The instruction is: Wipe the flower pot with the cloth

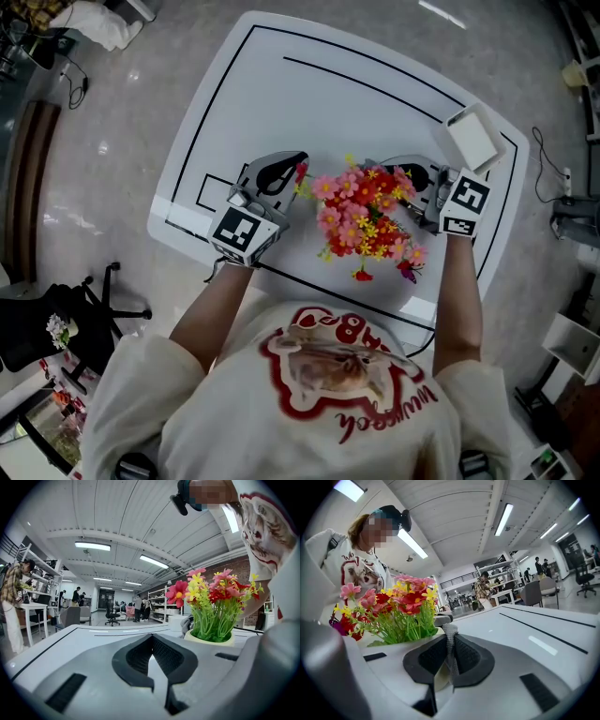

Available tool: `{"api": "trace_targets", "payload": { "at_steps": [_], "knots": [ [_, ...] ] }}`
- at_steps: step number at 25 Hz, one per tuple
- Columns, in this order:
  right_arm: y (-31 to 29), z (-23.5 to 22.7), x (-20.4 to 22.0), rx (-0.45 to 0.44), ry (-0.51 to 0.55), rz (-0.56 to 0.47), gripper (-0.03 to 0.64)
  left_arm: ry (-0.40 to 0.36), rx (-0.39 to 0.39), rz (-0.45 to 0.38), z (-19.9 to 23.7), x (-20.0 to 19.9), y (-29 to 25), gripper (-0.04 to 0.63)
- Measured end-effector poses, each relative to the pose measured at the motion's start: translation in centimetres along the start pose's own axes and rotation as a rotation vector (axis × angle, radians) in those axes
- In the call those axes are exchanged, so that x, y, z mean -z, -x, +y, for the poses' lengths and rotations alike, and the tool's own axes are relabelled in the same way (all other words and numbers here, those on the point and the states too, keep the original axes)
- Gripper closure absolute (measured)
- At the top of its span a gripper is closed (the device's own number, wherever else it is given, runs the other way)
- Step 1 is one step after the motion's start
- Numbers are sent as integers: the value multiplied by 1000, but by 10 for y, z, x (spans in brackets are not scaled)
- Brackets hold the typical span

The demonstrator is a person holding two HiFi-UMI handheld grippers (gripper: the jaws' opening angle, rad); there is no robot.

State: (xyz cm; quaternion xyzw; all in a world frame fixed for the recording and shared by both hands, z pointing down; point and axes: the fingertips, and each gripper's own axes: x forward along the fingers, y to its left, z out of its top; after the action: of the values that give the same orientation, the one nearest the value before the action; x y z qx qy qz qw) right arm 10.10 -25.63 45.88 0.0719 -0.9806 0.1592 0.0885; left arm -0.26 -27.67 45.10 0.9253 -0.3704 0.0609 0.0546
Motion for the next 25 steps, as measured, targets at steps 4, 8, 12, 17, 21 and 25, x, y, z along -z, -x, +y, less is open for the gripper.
{"api": "trace_targets", "payload": {
  "at_steps": [4,8,12,17,21,25],
  "knots": [
    [3,1,4,36,6,-1,586,1,1,-2,0,0,0,592],
    [8,1,7,74,15,-4,586,0,-2,10,1,4,-1,592],
    [13,4,7,92,10,-10,586,0,1,9,1,5,0,592],
    [21,8,8,123,7,-29,584,-1,3,8,1,4,-1,592],
    [24,10,8,146,11,-48,584,0,3,9,1,5,-1,592],
    [28,14,7,161,6,-68,584,3,-3,8,2,4,-1,592]
  ]
}}
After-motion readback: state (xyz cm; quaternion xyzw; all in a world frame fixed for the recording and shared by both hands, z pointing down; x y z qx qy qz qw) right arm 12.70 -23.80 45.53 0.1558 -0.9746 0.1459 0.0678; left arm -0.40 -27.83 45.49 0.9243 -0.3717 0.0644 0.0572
